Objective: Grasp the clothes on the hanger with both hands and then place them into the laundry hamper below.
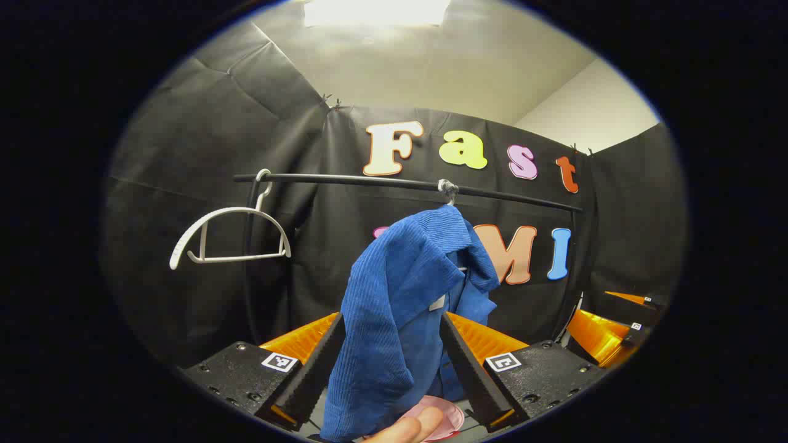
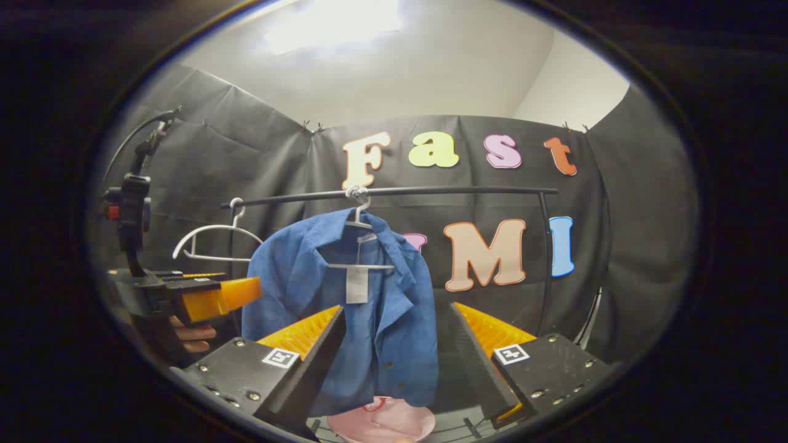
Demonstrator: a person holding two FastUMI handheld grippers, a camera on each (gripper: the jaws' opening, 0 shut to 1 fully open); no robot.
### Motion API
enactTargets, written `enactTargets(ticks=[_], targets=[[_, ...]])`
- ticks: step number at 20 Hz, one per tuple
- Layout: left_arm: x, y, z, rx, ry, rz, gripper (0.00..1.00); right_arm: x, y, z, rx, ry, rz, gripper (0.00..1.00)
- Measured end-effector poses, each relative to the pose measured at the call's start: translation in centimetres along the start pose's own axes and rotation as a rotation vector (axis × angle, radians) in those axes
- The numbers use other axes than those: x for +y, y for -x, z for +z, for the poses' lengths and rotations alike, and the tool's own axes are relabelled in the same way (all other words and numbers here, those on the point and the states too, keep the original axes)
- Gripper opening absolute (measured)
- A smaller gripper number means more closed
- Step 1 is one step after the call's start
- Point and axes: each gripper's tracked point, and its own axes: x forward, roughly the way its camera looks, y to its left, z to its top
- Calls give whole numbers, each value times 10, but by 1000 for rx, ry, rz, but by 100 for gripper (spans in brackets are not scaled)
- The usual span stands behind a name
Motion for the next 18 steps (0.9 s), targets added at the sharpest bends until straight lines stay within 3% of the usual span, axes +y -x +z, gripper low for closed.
enactTargets(ticks=[11,18], targets=[[3,-6,-4,6,-9,27,92,-35,-12,-3,3,-11,-43,100],[7,-12,-9,1,-23,31,92,-29,-49,-21,19,-4,-14,99]])
